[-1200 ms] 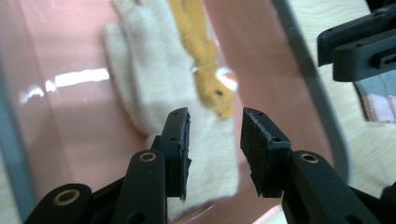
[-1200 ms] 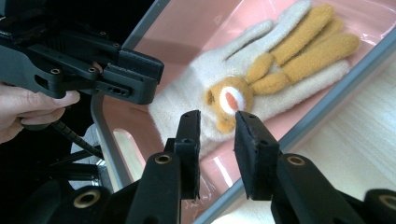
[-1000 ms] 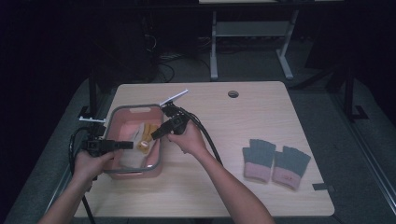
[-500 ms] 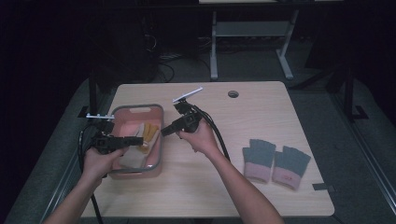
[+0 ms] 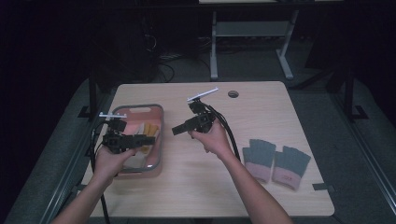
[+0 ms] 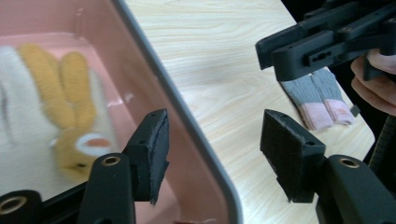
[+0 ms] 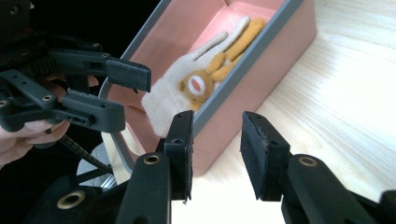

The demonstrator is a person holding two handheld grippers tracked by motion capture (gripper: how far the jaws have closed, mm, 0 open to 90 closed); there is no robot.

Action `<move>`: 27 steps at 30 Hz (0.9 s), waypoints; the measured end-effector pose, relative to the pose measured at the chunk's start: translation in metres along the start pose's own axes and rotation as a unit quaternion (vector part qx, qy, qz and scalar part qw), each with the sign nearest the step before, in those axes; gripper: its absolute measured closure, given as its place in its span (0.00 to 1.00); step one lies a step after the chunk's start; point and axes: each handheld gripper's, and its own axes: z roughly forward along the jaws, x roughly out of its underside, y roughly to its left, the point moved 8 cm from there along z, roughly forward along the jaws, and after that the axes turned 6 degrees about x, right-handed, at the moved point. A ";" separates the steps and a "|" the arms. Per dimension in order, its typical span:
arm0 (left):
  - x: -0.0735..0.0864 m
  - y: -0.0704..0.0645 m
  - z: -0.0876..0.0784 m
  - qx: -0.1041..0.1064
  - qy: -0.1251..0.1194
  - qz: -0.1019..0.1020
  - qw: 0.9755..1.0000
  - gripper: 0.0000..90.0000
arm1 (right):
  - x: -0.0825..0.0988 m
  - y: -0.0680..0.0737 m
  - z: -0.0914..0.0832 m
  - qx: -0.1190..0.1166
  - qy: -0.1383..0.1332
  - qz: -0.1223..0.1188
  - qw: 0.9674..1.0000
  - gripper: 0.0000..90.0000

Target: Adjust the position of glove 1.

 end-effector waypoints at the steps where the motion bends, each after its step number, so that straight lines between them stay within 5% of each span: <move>1: 0.000 -0.002 0.001 0.002 0.002 0.001 1.000 0.44 | 0.001 -0.001 -0.001 0.000 -0.001 0.001 1.000 0.70; 12: -0.005 -0.015 0.014 0.016 0.004 0.005 1.000 0.37 | 0.009 -0.014 -0.016 0.007 -0.013 0.013 1.000 0.67; 27: -0.011 -0.042 0.040 0.031 0.017 0.036 0.999 0.32 | 0.026 -0.038 -0.051 0.024 -0.030 0.029 0.999 0.60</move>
